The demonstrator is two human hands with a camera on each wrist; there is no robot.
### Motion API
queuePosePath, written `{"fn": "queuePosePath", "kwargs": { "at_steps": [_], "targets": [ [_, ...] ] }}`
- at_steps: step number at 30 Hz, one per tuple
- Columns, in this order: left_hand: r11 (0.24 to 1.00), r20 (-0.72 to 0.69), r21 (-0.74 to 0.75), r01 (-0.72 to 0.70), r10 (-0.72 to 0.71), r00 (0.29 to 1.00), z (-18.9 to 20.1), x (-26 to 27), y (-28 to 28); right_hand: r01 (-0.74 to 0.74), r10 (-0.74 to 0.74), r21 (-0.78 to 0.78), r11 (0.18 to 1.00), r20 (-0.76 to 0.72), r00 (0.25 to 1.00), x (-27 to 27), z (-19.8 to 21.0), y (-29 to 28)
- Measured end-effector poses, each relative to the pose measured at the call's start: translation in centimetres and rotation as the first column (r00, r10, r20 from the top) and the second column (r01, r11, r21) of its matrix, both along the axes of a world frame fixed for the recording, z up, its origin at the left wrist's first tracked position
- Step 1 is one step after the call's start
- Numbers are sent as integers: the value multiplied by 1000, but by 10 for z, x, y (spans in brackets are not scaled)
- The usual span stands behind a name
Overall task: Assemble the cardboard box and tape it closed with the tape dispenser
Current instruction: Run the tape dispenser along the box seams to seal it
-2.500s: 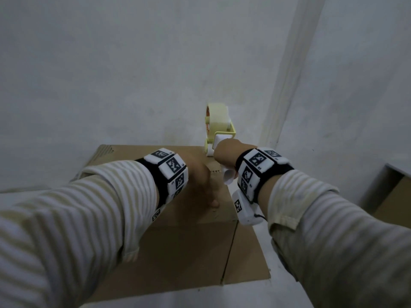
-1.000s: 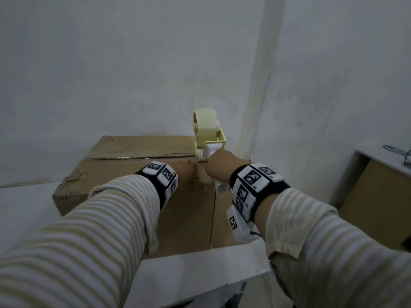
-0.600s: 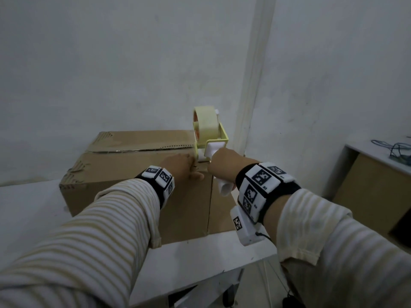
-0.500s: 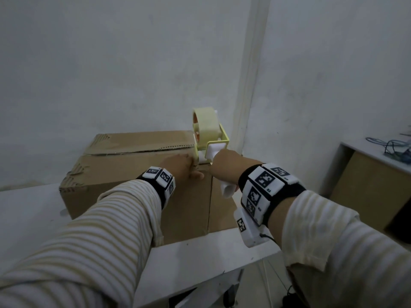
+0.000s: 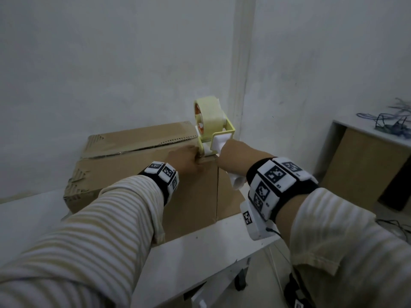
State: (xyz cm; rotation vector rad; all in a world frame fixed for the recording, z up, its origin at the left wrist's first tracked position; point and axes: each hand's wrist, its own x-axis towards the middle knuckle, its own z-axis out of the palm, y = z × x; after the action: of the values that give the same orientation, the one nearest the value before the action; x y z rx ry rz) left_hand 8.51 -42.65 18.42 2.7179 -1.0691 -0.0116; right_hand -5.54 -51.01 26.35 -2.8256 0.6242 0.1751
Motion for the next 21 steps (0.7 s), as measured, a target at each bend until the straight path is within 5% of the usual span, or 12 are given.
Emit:
{"fn": "queuePosePath", "kwargs": {
  "at_steps": [5,13,21],
  "targets": [
    [990,-83,-138,-1,-11,997,-4,5,0,47,-48,30,998,31,998,-2,-11,0],
    [983,-52,126,-130,138,989,-7,-9,-6,56,-61,101,993,53,997,-21,-14,-6],
    [944,64,301,-133,119,991,-2,-22,-6,75,-91,208,975,70,993,-49,-30,-14]
  ]
}}
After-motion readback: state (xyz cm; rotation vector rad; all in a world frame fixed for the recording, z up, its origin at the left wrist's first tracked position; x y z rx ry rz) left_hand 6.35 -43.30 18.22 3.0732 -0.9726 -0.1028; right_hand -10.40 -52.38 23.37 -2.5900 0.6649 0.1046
